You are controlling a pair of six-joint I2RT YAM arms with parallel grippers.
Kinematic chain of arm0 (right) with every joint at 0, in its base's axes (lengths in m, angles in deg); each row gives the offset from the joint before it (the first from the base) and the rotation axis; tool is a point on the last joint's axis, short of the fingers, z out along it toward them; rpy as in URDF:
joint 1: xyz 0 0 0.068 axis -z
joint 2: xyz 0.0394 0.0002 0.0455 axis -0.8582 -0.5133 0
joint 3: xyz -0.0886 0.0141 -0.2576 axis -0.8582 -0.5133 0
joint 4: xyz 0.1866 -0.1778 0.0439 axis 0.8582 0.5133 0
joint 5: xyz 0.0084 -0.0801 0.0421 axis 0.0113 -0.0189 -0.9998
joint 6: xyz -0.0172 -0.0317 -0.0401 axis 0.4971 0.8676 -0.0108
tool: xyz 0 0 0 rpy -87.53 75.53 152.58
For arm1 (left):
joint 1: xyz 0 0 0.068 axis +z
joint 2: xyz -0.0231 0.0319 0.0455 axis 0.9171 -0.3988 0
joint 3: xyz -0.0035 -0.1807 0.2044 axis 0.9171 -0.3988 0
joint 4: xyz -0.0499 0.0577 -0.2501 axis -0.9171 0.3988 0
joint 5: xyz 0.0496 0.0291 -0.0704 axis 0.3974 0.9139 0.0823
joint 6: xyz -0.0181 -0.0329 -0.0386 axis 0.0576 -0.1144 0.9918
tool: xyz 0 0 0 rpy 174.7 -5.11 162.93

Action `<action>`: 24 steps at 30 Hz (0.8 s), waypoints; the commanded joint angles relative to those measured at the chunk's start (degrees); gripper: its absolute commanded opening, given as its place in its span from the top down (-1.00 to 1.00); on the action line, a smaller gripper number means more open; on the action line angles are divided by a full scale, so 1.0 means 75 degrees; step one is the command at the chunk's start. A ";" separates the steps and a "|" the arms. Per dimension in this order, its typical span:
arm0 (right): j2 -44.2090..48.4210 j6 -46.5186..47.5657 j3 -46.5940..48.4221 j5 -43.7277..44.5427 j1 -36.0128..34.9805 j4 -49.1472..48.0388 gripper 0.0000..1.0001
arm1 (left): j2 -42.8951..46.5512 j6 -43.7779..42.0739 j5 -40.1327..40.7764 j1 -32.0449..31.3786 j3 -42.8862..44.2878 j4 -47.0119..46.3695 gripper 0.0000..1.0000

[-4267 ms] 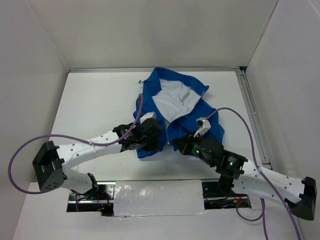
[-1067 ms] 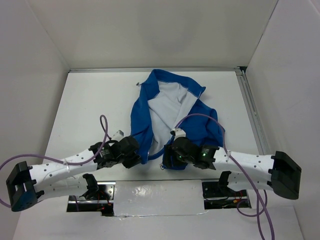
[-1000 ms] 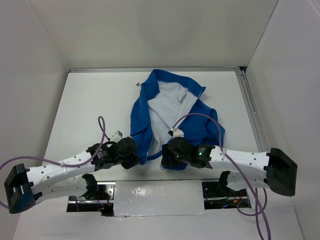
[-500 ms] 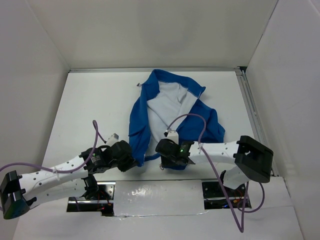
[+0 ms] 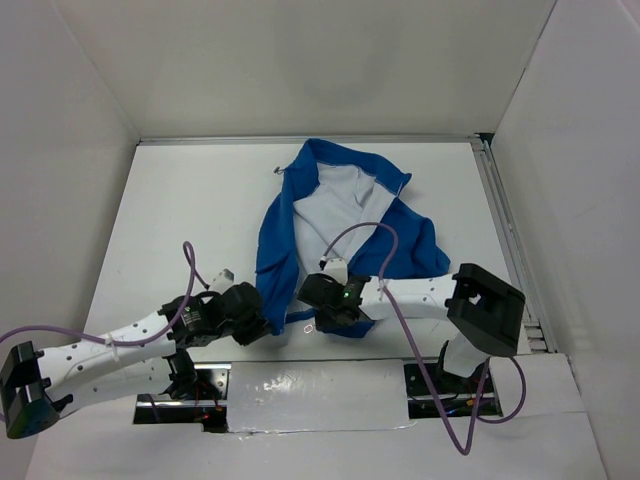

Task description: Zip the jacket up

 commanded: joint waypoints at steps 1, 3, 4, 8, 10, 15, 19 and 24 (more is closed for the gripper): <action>-0.0851 -0.0221 0.0246 0.0151 -0.0147 0.0517 -0.06 | -0.0117 0.0374 0.0122 -0.0071 0.0144 0.0660 1.00; -0.1157 -0.0221 0.0329 0.0210 -0.0240 0.0577 0.10 | -0.0188 0.0562 0.0192 -0.0083 0.0261 0.0988 1.00; -0.1228 -0.0221 0.0341 0.0175 -0.0241 0.0566 0.13 | -0.0211 0.0655 0.0227 -0.0083 0.0320 0.1071 1.00; -0.1650 -0.0221 0.0539 0.0105 -0.0229 0.0706 0.37 | -0.0258 0.0879 0.0286 -0.0071 0.0414 0.1387 1.00; -0.1884 -0.0151 0.0598 0.0058 -0.0194 0.0777 0.44 | -0.0305 0.0925 0.0298 -0.0083 0.0461 0.1469 1.00; -0.1722 0.0001 0.0493 -0.0001 -0.0171 0.0555 1.00 | -0.0481 0.0962 0.0321 -0.0083 0.0531 0.1529 1.00; -0.0727 0.0107 -0.0021 0.0303 -0.0171 0.0005 1.00 | -0.0645 0.0821 0.0403 -0.0071 0.0811 0.1552 1.00; 0.2399 0.1440 -0.0854 0.0738 -0.0124 -0.2080 1.00 | -0.0832 0.0015 0.0813 -0.0083 0.1735 0.1283 1.00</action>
